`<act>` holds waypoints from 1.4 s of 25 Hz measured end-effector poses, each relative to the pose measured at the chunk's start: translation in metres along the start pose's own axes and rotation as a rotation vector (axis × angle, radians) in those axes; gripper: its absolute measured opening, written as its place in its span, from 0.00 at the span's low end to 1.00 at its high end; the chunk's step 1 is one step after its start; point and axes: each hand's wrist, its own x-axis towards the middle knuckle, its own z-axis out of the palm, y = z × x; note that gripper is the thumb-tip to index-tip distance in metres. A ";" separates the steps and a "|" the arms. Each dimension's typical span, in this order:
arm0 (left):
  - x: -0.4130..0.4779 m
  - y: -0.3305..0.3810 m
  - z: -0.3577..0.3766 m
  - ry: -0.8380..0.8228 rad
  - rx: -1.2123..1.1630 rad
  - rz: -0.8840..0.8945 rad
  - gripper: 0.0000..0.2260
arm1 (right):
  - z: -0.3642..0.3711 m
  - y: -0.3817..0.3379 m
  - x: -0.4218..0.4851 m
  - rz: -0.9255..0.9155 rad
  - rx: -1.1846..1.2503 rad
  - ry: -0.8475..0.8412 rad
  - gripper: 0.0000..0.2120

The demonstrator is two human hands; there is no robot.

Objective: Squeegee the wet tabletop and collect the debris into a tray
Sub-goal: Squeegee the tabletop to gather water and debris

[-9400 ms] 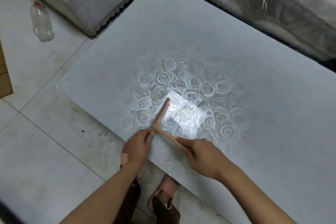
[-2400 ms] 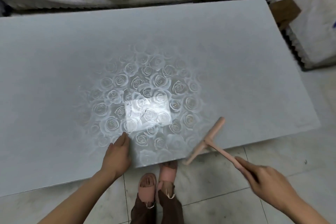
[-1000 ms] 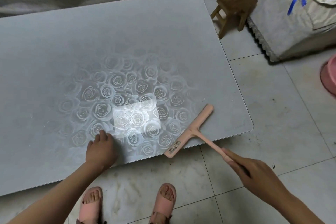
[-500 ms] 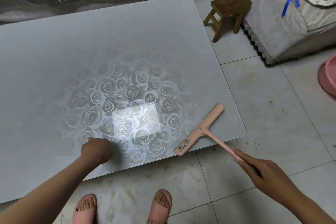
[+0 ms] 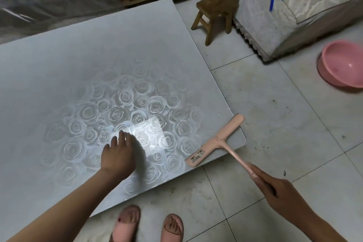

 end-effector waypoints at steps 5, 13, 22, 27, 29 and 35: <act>0.021 0.030 -0.002 -0.019 -0.063 0.105 0.28 | -0.032 0.018 -0.016 0.029 0.072 0.094 0.18; 0.026 0.039 -0.011 -0.086 -0.069 0.126 0.28 | 0.009 -0.002 0.027 -0.005 0.109 0.074 0.22; 0.030 0.042 -0.015 -0.068 -0.098 0.078 0.25 | -0.019 0.027 -0.003 -0.005 -0.149 0.023 0.29; 0.027 0.037 -0.006 -0.051 -0.218 0.058 0.24 | -0.024 0.000 0.082 -0.203 -0.201 -0.079 0.23; 0.026 0.032 -0.004 -0.065 -0.284 0.021 0.24 | -0.053 0.012 0.080 -0.251 -0.276 -0.086 0.22; 0.024 0.030 0.002 -0.094 -0.421 0.016 0.28 | -0.072 -0.001 0.121 -0.408 -0.375 -0.133 0.27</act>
